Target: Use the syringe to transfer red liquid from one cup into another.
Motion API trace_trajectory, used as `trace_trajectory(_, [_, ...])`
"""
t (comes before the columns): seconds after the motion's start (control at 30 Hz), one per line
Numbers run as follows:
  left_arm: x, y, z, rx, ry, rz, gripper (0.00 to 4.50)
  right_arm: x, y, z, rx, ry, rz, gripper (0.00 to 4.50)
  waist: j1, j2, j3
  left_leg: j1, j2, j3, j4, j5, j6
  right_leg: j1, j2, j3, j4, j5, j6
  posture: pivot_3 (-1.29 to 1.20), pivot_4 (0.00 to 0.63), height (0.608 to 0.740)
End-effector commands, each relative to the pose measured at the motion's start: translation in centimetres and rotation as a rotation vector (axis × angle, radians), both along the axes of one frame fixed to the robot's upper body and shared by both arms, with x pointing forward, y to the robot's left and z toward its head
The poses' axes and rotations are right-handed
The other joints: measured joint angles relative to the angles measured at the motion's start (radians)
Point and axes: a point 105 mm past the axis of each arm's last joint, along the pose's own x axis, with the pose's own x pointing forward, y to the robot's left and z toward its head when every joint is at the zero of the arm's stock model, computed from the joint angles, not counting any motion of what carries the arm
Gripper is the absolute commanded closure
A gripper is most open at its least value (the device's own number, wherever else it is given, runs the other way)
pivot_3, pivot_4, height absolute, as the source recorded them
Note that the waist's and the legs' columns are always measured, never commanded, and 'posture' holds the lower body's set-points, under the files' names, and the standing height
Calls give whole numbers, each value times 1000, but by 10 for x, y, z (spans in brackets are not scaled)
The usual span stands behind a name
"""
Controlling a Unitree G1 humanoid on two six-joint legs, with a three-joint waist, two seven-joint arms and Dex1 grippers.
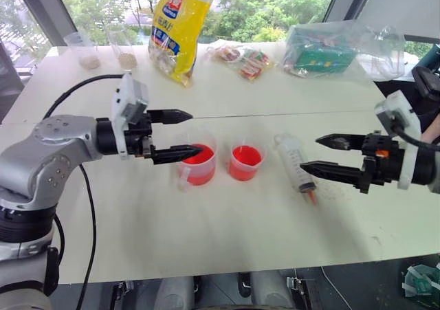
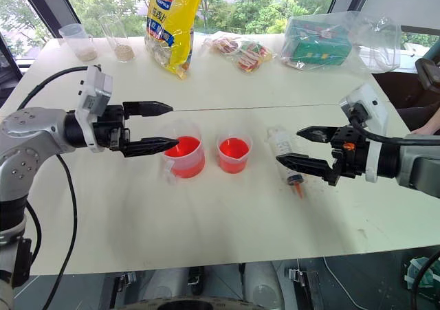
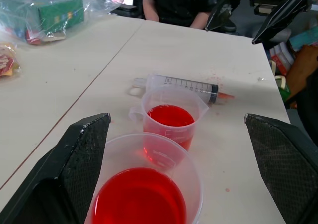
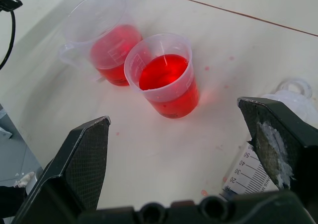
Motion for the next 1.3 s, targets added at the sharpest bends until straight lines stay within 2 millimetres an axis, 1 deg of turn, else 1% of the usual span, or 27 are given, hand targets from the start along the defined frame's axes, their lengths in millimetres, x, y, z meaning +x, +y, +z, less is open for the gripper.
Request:
trace_trajectory(0.03, [1, 1, 8, -6, -33, -3, 0, -2, 2, 1, -17, -20, 11, 22, 0, 0, 0, 0, 0, 0, 0, 0, 0, 0, 0, 0, 0, 0, 0, 0, 150, 740])
trace_trajectory(0.2, [0, -2, 16, -63, -41, -16, 0, 5, -1, -4, -43, -8, -28, 22, 0, 0, 0, 0, 0, 0, 0, 0, 0, 0, 0, 0, 0, 0, 0, 0, 150, 740])
trace_trajectory(0.37, [1, -6, 14, -63, -41, -19, 0, 18, -8, -7, -68, 26, -100, 22, -1, 0, 0, 0, 0, 0, 0, 0, 0, 0, 0, 0, 0, 0, 0, 0, 150, 740])
trace_trajectory(0.43, [1, -7, 14, -65, -39, -23, 0, 27, -12, -12, -95, 58, -146, 22, -3, 0, 0, 0, 0, 0, 0, 0, 0, 0, 0, 0, 0, 0, 0, 0, 150, 740])
trace_trajectory(0.53, [1, -9, 12, -66, -38, -25, 0, 35, -15, -20, -143, 130, -177, 22, -3, 0, 0, 0, 0, 0, 0, 0, 0, 0, 0, 0, 0, 0, -1, 0, 150, 740])
trace_trajectory(0.67, [3, -11, 12, -80, -59, -20, 0, 59, -16, -28, -204, 168, -239, 22, -3, 0, 0, 0, 0, 1, 0, 0, 0, -1, 0, 0, 0, 0, -1, 0, 150, 740])
trace_trajectory(0.87, [5, -13, 10, -95, -86, 5, 0, 84, -20, -38, -289, 234, -302, 22, -3, 0, 0, 0, 0, 1, 0, 0, 0, -1, 0, 1, 0, 0, 0, 0, 150, 740])
trace_trajectory(0.93, [4, -13, 9, -102, -84, 8, 0, 91, -22, -44, -312, 262, -318, 22, -2, 0, 0, -1, 0, 1, 0, 0, 0, -1, 0, 1, 0, 1, 2, 0, 150, 740])
trace_trajectory(1.03, [2, -13, 6, -103, -81, 13, 0, 99, -23, -58, -341, 319, -320, 22, -2, 0, 0, -1, 0, 1, 0, 0, 0, -1, 0, 1, 0, 1, 2, 0, 150, 740])
trace_trajectory(1.13, [1, -10, 3, -104, -89, 44, 0, 108, -15, -72, -317, 399, -294, 22, -6, 0, 0, -1, 0, 1, 0, 0, 0, -1, 0, 1, 0, 1, 2, 0, 150, 740])
trace_trajectory(1.3, [-1, -8, 2, -114, -101, 77, 0, 115, -5, -82, -363, 412, -242, 22, -5, 0, 0, -1, 0, 1, 0, 0, 0, -2, 0, 0, 2, 2, 2, 0, 150, 740])
